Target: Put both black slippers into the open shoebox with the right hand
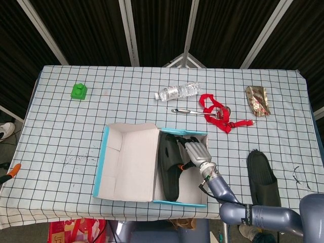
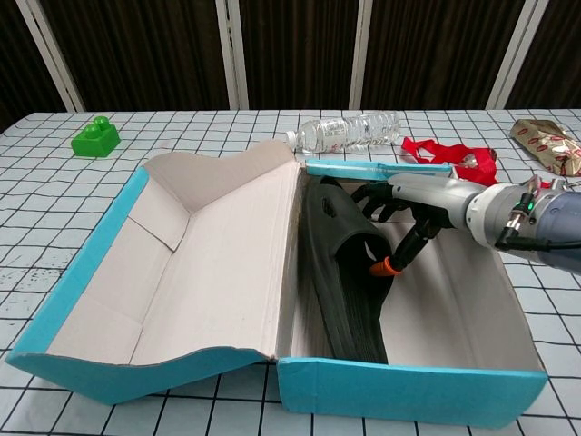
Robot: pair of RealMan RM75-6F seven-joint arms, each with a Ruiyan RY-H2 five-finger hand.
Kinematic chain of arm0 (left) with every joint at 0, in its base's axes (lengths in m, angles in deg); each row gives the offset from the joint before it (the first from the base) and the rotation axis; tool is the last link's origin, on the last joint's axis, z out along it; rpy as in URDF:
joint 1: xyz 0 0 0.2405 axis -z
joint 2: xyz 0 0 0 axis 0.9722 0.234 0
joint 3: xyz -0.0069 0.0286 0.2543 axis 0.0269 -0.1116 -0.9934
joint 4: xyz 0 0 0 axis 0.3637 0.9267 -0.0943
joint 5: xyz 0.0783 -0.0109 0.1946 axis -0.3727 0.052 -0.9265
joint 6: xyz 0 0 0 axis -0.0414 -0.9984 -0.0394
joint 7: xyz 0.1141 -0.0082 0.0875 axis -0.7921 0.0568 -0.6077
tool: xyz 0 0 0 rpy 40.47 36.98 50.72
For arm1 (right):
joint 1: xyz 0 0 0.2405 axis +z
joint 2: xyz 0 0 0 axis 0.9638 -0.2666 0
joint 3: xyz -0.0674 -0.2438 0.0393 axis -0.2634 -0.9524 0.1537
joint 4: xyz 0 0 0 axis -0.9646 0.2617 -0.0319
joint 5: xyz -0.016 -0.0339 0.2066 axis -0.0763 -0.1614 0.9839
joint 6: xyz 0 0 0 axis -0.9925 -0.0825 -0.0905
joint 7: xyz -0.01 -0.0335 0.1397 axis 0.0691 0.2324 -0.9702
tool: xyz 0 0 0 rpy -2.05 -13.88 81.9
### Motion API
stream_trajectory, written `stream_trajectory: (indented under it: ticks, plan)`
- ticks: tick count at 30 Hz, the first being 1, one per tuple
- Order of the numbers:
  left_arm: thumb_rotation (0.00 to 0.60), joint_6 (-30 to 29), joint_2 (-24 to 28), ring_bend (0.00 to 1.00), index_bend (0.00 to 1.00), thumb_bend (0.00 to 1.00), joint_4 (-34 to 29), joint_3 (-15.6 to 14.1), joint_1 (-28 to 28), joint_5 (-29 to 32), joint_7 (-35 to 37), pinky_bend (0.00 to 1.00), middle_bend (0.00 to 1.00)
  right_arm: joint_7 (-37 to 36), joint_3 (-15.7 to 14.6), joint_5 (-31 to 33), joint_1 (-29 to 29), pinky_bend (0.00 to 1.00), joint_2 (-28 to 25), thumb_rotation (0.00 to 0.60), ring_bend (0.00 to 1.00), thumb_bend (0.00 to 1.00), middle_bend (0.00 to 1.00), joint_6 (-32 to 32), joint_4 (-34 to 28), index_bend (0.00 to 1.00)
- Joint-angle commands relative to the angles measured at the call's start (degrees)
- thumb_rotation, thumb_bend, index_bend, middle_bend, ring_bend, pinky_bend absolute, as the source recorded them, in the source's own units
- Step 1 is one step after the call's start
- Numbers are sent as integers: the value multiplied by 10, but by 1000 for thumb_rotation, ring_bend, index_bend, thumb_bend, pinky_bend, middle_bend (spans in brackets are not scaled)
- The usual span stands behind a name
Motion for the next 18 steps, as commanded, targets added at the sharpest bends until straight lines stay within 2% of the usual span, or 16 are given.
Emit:
stream_trajectory:
  ticks: [1,18]
  plan:
    - [600,0,0,0,139,72,0,0,0,0,0,99,0,1,1,3,1,20,-5,600,168,242,176,1,-5,81]
    - [600,2,0,0,139,72,-1,-1,1,0,-2,99,0,18,-3,19,8,20,-42,600,166,242,172,11,-47,72]
